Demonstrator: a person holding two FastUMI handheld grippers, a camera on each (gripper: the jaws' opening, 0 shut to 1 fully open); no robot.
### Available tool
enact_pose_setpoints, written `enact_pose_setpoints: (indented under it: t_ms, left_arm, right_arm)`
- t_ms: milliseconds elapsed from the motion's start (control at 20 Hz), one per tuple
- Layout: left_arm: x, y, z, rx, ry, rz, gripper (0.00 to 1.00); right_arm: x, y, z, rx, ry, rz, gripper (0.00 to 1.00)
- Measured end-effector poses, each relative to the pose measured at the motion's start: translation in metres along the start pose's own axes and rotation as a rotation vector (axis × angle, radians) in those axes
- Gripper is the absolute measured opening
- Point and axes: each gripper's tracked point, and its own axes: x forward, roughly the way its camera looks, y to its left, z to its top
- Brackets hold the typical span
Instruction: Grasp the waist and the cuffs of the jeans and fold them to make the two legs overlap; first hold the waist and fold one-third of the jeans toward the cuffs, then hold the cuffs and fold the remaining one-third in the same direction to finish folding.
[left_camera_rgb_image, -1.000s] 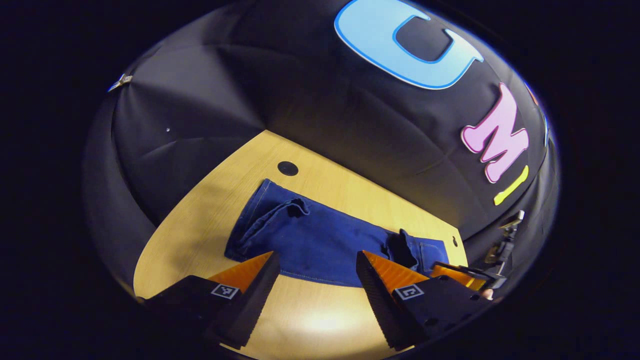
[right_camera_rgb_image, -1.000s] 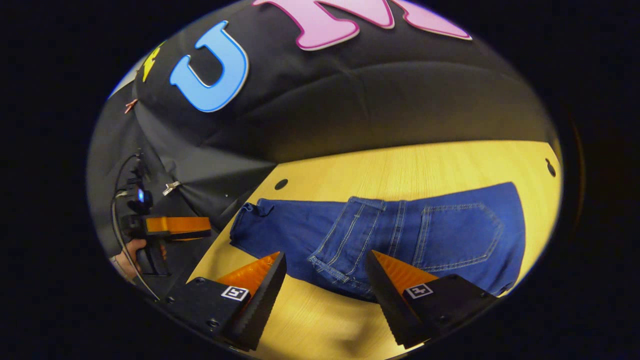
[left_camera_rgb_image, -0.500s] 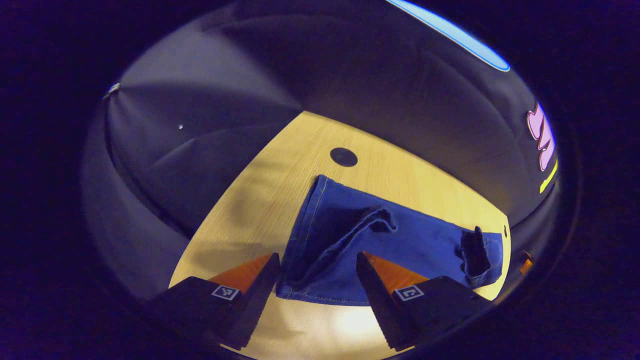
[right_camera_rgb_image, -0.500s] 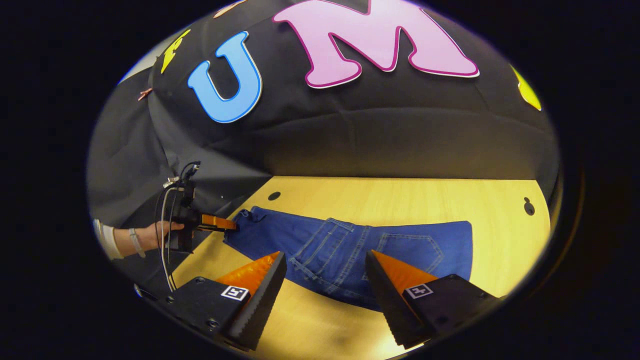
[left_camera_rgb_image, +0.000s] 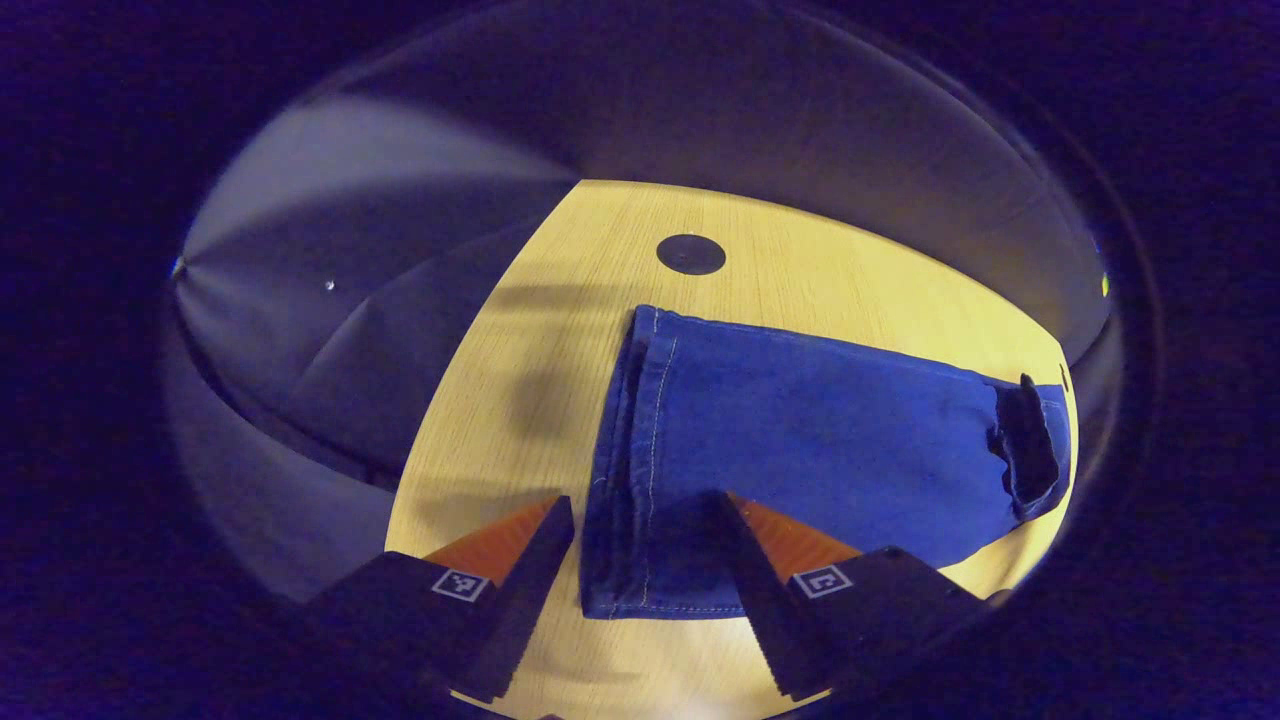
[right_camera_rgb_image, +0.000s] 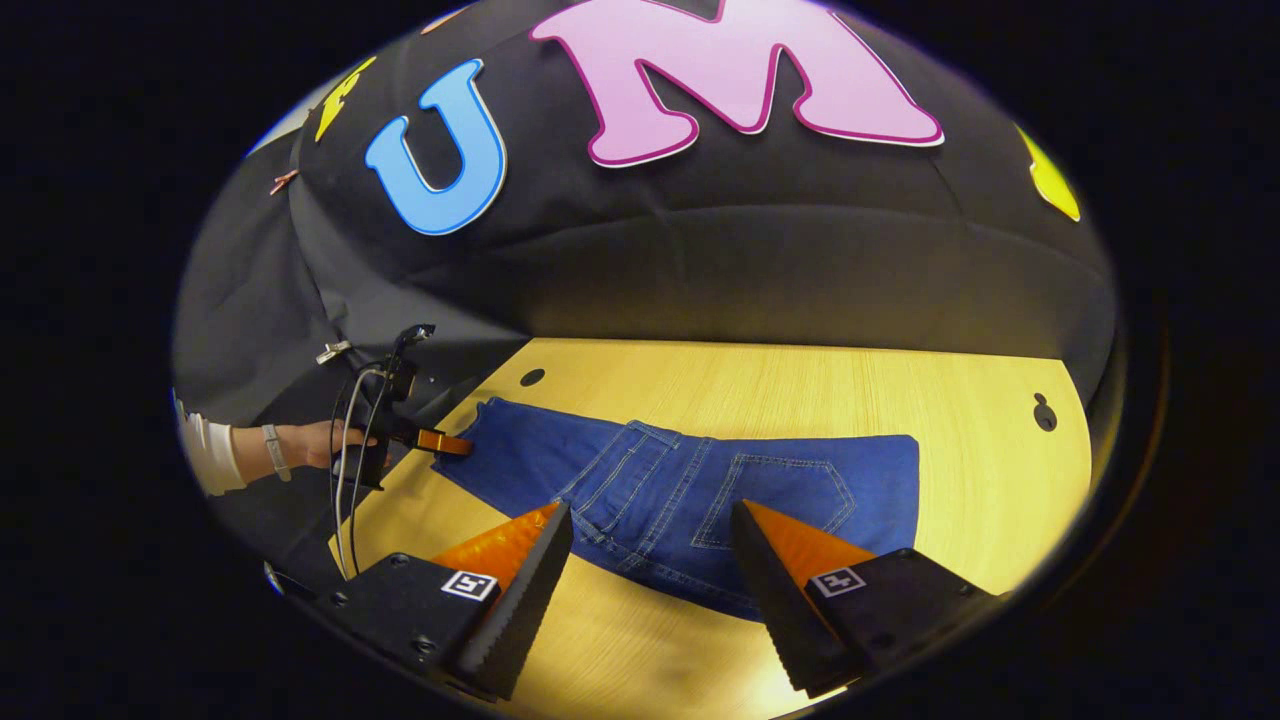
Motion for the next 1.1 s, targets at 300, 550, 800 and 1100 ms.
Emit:
enact_pose_setpoints:
  t_ms: [300,550,800,1100]
  left_arm:
    - [0.003,-0.018,0.001,-0.035,-0.004,-0.064,0.24]
    - [-0.003,-0.025,0.004,-0.236,0.002,-0.157,0.06]
    - [-0.077,-0.059,0.043,-0.188,-0.137,-0.331,0.1]
    - [-0.223,-0.138,0.101,-0.049,-0.306,-0.555,0.06]
  right_arm:
    - [-0.005,-0.003,-0.011,-0.019,0.026,-0.008,0.98]
    - [-0.015,-0.012,0.005,-0.005,-0.013,-0.028,0.97]
    - [-0.038,-0.034,0.031,-0.041,-0.083,-0.094,0.97]
    - [-0.099,-0.055,0.072,-0.064,-0.2,-0.181,0.97]
